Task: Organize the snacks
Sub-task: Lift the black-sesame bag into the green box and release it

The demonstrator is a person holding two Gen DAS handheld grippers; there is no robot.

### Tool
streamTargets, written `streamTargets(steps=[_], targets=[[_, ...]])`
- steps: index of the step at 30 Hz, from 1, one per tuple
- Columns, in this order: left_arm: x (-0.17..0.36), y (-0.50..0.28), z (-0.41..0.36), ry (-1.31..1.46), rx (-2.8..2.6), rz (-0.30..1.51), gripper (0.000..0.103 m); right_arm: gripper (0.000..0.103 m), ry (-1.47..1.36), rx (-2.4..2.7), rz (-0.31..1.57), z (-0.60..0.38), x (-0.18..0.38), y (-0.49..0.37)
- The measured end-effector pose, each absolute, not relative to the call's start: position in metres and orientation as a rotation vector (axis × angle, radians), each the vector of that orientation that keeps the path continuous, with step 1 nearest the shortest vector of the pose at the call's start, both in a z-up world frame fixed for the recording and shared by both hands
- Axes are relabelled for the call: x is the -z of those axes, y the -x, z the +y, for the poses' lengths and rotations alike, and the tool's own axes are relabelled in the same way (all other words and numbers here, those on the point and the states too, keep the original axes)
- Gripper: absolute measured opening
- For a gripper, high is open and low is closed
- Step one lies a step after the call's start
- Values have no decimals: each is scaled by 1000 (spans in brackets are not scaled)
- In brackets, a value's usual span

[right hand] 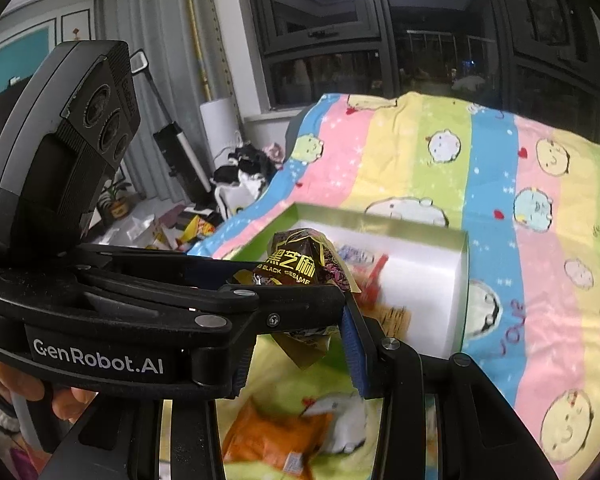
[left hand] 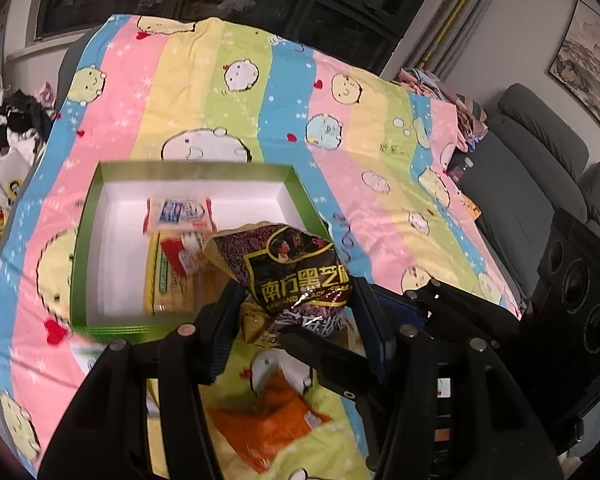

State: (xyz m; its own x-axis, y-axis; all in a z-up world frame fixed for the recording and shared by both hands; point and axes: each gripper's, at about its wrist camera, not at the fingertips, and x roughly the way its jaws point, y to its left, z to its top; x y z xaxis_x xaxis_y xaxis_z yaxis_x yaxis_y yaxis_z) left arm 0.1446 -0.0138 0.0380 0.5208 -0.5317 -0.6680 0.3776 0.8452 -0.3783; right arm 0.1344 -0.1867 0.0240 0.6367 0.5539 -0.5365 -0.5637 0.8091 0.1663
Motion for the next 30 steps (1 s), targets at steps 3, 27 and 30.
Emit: streamTargets(steps=[3,27,30], targets=[[-43,-160,-10,203,545,870,53,41,13,-640,603,-183,-30,-152],[42,-247,26,417,490,1069,54,41,24,-669,796,-139,34,-235],[50,-250,26,417,479,1081,54,41,28,-657,817,-136,41,-240]])
